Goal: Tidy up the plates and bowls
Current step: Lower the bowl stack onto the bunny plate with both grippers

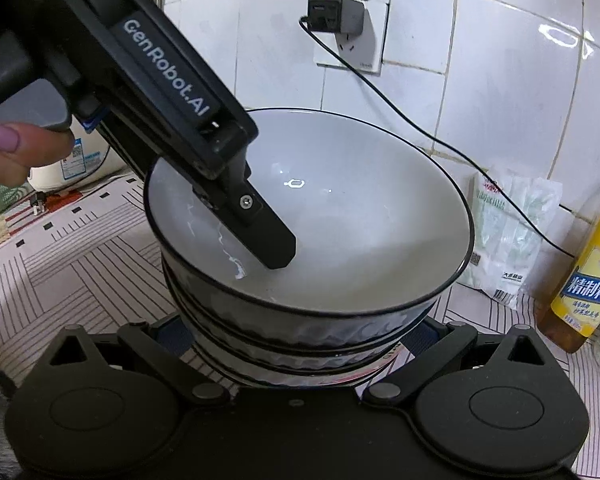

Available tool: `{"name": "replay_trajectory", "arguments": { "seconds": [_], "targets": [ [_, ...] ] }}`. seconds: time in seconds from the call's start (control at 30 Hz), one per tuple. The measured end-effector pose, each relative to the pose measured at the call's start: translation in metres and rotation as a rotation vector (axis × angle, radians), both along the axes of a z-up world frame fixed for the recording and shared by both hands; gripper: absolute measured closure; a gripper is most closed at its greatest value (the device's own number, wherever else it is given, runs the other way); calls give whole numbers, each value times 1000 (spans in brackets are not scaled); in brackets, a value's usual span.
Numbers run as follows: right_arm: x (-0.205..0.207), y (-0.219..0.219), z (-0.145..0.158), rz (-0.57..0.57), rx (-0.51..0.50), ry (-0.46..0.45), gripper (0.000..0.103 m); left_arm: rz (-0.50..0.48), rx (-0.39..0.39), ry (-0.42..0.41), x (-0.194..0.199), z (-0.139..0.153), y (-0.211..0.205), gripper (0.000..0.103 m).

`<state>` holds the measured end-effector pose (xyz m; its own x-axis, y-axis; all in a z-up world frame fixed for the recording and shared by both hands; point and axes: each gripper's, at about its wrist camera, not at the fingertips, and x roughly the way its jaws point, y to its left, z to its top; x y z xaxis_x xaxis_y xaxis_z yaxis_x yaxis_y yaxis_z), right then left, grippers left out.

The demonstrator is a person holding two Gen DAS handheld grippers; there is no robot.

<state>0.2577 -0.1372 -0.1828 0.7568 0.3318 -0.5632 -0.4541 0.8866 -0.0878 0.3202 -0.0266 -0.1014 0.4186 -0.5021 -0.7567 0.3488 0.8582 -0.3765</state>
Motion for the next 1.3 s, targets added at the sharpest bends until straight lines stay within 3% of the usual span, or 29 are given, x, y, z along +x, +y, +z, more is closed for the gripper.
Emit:
{"name": "replay_trajectory", "arguments": {
  "seconds": [0.7,1.3],
  "targets": [
    [45,9,-34,-45,23,49,0,71,-35,-19,40,-41,10,54],
    [51,15,-36,-77,14,44,0,162,-55,-23,40,-43,13,50]
  ]
}}
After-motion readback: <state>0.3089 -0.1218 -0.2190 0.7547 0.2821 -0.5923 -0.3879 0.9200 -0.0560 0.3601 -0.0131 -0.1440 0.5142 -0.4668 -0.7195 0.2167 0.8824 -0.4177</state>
